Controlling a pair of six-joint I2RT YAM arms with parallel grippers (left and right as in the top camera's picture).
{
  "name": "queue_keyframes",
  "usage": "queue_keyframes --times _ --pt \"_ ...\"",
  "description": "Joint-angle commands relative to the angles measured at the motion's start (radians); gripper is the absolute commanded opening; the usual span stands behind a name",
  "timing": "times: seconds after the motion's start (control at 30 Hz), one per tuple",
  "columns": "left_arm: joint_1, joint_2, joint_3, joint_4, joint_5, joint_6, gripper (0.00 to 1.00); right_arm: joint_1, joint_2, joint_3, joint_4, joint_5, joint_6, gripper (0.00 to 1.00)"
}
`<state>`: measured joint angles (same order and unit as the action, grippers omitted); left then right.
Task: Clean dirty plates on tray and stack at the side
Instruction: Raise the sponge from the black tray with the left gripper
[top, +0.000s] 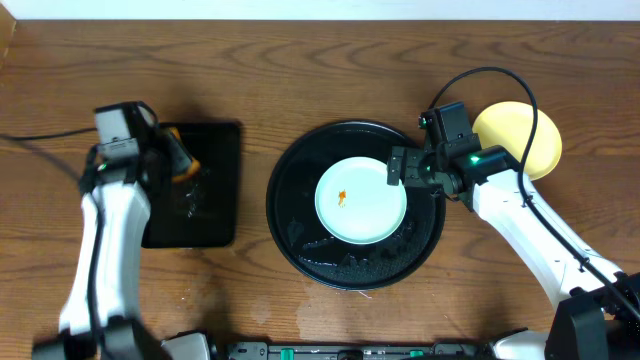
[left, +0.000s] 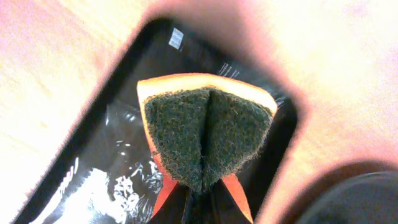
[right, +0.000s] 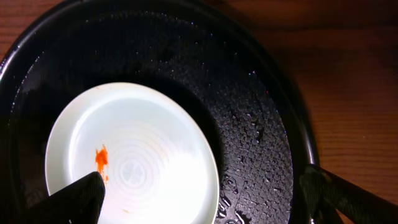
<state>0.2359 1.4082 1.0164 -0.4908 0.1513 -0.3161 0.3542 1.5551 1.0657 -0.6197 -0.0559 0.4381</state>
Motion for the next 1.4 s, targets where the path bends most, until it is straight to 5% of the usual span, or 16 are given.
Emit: queue_keyframes --times 0.0,0.17,0.4,0.67,0.8,0.97,1.13,1.37 --pt "0.003 -0.105 0.031 -0.002 -0.012 0.014 0.07 -0.013 -0.003 0.017 0.0 -0.001 -0.013 0.99" --pt "0.003 -0.061 0.016 0.01 -0.098 0.032 0.07 -0.013 -0.003 0.017 0.0 -0.001 -0.013 0.99" --pt "0.005 0.16 0.015 0.007 -0.026 0.032 0.07 -0.013 -0.003 0.017 -0.001 -0.001 -0.013 0.99" --pt "0.005 -0.014 0.093 -0.006 0.157 0.032 0.07 -0.013 -0.003 0.017 -0.009 -0.001 -0.013 0.99" --pt "0.005 -0.103 0.088 -0.04 0.014 0.069 0.07 -0.013 -0.003 0.016 -0.008 -0.001 -0.013 0.99" --pt "0.005 0.014 0.003 -0.011 -0.183 0.01 0.08 -0.013 -0.003 0.016 0.007 -0.001 -0.013 0.99" --pt "0.006 0.173 0.029 -0.045 -0.175 0.0 0.08 -0.013 -0.003 0.016 0.002 0.0 -0.013 0.99" --pt "0.007 0.021 0.215 -0.26 -0.091 0.009 0.07 -0.012 -0.002 0.011 0.008 0.0 -0.013 0.99"
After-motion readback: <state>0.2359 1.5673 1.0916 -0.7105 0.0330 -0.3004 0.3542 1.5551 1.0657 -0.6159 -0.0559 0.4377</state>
